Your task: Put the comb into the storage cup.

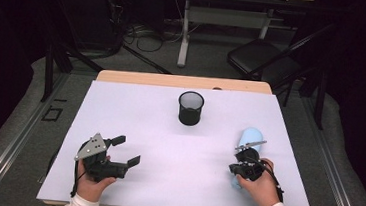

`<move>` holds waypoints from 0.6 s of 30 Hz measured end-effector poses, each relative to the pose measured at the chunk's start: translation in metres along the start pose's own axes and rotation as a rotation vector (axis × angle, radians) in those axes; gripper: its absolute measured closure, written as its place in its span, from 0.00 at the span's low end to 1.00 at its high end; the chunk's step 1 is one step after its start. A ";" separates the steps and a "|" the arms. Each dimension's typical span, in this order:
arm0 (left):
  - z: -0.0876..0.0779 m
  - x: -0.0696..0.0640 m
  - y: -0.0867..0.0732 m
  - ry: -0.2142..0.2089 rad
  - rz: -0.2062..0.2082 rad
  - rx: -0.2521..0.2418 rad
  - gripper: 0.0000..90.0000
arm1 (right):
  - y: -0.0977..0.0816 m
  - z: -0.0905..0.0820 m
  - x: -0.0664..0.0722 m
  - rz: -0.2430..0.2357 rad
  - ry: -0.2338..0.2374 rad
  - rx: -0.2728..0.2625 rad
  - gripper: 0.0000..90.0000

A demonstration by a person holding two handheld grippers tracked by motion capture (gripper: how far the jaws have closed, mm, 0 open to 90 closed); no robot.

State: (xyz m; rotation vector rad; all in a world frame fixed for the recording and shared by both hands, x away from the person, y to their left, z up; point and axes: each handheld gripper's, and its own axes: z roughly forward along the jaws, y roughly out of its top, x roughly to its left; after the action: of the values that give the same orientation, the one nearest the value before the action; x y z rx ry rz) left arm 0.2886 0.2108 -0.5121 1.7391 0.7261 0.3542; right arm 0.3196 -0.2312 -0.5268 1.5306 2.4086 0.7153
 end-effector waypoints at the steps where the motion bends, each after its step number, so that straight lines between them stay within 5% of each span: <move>1: 0.000 0.000 0.000 0.000 0.000 0.000 0.10 | -0.002 0.000 -0.001 0.004 0.002 -0.010 0.98; 18: 0.001 0.000 0.000 0.003 0.001 0.005 0.10 | -0.019 -0.012 -0.021 0.037 -0.044 -0.012 0.97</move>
State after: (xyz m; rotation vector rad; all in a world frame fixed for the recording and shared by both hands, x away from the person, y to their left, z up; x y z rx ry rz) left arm 0.2890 0.2101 -0.5127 1.7442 0.7288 0.3554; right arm 0.3091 -0.2594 -0.5276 1.5740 2.3459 0.6943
